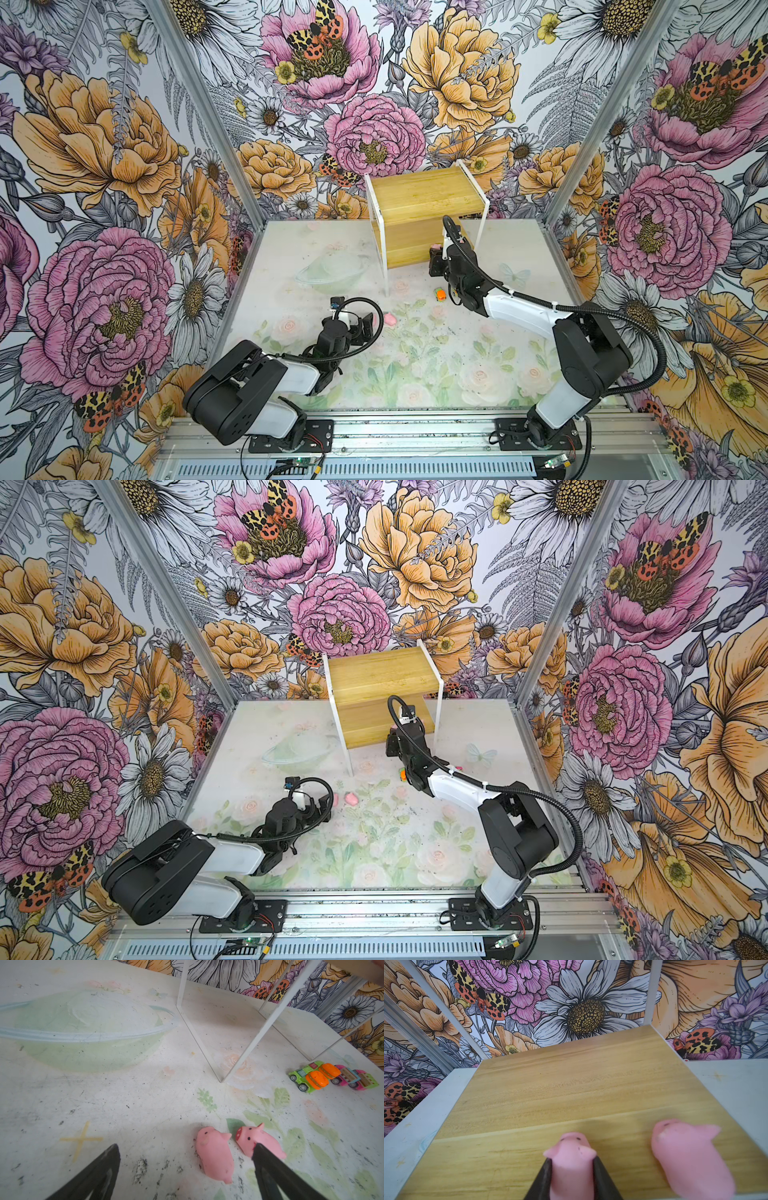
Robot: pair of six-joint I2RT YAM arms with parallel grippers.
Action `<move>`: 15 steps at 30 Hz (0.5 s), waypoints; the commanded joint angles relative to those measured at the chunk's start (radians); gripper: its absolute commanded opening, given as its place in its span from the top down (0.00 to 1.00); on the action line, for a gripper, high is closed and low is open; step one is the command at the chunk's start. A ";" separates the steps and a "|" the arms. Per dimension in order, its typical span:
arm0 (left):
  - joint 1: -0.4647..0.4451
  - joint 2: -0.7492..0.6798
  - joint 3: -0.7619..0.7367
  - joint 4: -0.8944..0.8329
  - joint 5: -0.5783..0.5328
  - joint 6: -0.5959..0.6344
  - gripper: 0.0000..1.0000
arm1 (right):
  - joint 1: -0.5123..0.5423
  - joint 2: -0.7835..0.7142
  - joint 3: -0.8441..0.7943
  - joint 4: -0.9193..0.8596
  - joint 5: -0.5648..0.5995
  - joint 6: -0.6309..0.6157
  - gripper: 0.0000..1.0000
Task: Place and organize the plastic toys onto the shelf
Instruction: 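Lower the held pig onto the lower shelf board beside the first pig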
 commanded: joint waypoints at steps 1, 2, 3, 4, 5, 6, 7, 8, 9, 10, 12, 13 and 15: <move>-0.006 0.003 0.010 -0.001 -0.019 0.015 0.01 | -0.008 0.018 0.033 -0.006 -0.006 0.002 0.68; -0.005 0.003 0.010 -0.001 -0.019 0.015 0.01 | -0.008 0.020 0.034 -0.004 -0.008 0.006 0.68; -0.005 0.003 0.010 -0.001 -0.020 0.016 0.01 | -0.007 0.022 0.035 -0.004 -0.009 0.010 0.68; -0.006 0.002 0.010 -0.001 -0.019 0.015 0.01 | -0.008 0.024 0.033 -0.004 -0.009 0.011 0.68; -0.006 0.001 0.009 -0.002 -0.019 0.014 0.01 | -0.007 0.024 0.033 -0.004 -0.009 0.011 0.68; -0.007 0.000 0.009 -0.002 -0.019 0.016 0.01 | -0.006 0.024 0.032 -0.004 -0.007 0.013 0.68; -0.006 0.000 0.010 -0.001 -0.019 0.015 0.01 | -0.008 0.026 0.031 -0.005 -0.007 0.013 0.68; -0.005 -0.001 0.009 -0.002 -0.019 0.016 0.01 | -0.007 0.028 0.033 -0.004 -0.006 0.012 0.68; -0.006 0.000 0.009 -0.001 -0.019 0.016 0.01 | -0.008 0.031 0.034 -0.005 -0.004 0.013 0.68; -0.006 0.000 0.009 -0.001 -0.019 0.016 0.01 | -0.008 0.034 0.036 -0.004 -0.006 0.015 0.68; -0.006 0.000 0.009 -0.001 -0.019 0.015 0.01 | -0.007 0.040 0.045 -0.004 -0.006 0.017 0.68; -0.006 0.000 0.009 -0.002 -0.020 0.016 0.01 | -0.006 0.043 0.049 -0.007 -0.008 0.016 0.68; -0.006 0.000 0.009 -0.001 -0.019 0.014 0.01 | -0.005 0.049 0.057 -0.007 -0.010 0.017 0.68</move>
